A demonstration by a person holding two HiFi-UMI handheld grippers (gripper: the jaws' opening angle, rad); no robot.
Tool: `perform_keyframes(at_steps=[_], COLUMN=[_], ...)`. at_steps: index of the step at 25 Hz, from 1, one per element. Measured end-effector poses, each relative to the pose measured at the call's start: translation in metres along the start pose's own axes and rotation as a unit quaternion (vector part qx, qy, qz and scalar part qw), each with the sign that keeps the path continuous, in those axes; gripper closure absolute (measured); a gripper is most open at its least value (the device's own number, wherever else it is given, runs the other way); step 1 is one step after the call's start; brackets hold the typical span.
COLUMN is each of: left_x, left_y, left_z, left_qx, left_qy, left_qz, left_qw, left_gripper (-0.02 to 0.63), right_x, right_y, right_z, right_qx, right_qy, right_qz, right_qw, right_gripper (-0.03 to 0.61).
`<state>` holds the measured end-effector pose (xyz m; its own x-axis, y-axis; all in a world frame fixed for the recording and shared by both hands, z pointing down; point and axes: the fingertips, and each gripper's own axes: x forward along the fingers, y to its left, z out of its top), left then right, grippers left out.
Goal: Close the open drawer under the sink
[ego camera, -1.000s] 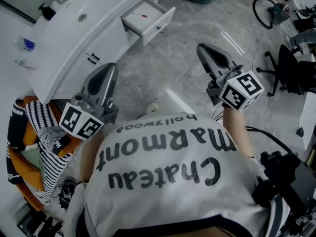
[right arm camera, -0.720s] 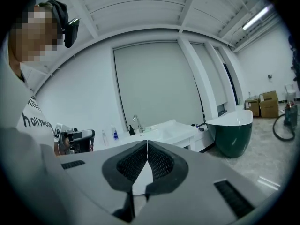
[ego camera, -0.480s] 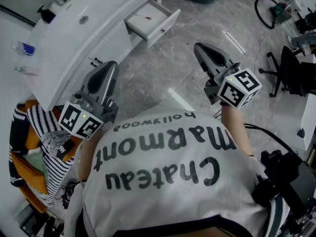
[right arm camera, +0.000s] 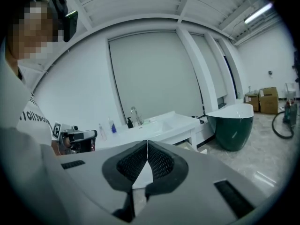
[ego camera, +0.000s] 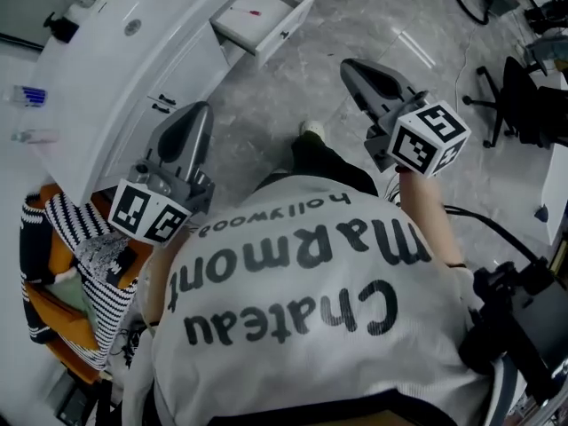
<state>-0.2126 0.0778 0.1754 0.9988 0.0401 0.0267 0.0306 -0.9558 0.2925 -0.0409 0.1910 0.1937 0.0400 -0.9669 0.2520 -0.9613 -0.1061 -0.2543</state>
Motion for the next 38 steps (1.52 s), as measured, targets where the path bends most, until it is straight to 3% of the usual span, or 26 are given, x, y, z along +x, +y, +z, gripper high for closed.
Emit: perform_keyframes(at_steps=[6, 8, 13, 15, 21, 26, 32, 38], left_x=[0.006, 0.010, 0.025, 0.033, 0.071, 0.109, 0.158, 0.184], left_y=[0.006, 0.007, 0.016, 0.024, 0.051, 0.080, 0.106, 0.145], left_z=[-0.014, -0.017, -0.027, -0.030, -0.029, -0.019, -0.022, -0.044], left_qx=[-0.025, -0.029, -0.009, -0.010, -0.028, -0.050, -0.021, -0.039], left_qy=[0.002, 0.005, 0.019, 0.019, 0.014, -0.018, -0.003, 0.014], left_qz=[0.006, 0.012, 0.026, 0.034, 0.059, 0.089, 0.137, 0.188], left_qw=[0.9997, 0.9995, 0.9994, 0.9992, 0.9977, 0.9947, 0.9903, 0.9814], left_gripper=[0.605, 0.606, 0.605, 0.604, 0.604, 0.605, 0.604, 0.604], right_x=[0.025, 0.032, 0.053, 0.064, 0.098, 0.130, 0.159, 0.201], right_y=[0.021, 0.012, -0.024, -0.034, -0.065, -0.103, -0.152, -0.181], right_z=[-0.011, -0.013, -0.018, -0.023, -0.015, -0.018, -0.042, -0.083], right_qx=[-0.122, -0.112, -0.017, -0.009, -0.026, -0.044, -0.064, -0.088], right_qy=[0.045, 0.048, 0.026, 0.032, 0.052, 0.074, 0.105, 0.151], right_qz=[0.037, 0.039, 0.036, 0.043, 0.075, 0.106, 0.143, 0.184], right_qw=[0.991, 0.992, 0.999, 0.999, 0.995, 0.991, 0.982, 0.967], right_gripper=[0.566, 0.566, 0.566, 0.566, 0.566, 0.566, 0.566, 0.566])
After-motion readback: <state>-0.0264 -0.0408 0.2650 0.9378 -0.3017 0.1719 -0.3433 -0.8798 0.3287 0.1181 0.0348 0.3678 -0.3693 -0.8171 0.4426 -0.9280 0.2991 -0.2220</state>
